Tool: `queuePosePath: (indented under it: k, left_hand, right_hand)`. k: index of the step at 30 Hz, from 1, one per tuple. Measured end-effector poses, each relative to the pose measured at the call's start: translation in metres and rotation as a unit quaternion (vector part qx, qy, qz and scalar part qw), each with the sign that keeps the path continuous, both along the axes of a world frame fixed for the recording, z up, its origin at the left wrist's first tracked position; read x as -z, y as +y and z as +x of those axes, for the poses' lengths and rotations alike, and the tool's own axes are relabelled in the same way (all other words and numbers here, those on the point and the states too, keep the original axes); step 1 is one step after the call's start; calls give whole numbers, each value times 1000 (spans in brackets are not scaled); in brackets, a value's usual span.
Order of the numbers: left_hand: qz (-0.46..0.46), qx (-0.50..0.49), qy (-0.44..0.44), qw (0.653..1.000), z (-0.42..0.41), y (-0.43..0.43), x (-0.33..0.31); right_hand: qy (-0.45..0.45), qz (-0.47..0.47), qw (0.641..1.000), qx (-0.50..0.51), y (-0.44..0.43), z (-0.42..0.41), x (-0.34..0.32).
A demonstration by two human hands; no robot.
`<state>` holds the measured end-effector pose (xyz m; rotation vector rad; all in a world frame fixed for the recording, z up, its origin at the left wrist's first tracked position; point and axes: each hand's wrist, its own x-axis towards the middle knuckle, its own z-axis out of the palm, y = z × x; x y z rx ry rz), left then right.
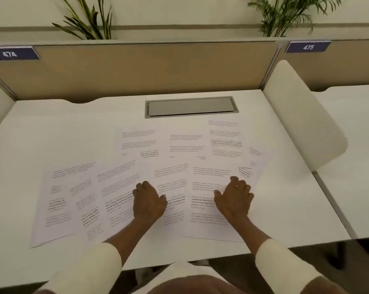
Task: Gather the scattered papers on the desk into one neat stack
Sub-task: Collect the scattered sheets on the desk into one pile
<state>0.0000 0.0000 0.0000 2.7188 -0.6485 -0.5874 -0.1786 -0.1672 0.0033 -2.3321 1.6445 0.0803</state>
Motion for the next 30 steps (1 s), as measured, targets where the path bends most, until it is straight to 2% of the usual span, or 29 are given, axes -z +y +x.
queuePosePath:
  k: [4,9,16,23,27,30]
  left_hand:
    - [-7,-62,34,997,-6,2,7]
    - [-34,-121,49,991,-9,-5,10]
    - [-52,-162,71,983,-9,-13,16]
    - [-106,-247,162,950,0,-21,16]
    - [-128,-261,212,933,4,-20,19]
    - [-128,-252,197,939,3,-19,21]
  right_hand:
    - [28,38,993,106,-6,-21,10]
    - [31,78,987,134,-11,-32,18]
    - [23,59,996,57,1,-21,22]
    - [23,24,999,-29,24,-3,27]
    - [29,17,997,-62,29,5,31]
    - [22,22,995,-90,32,8,35]
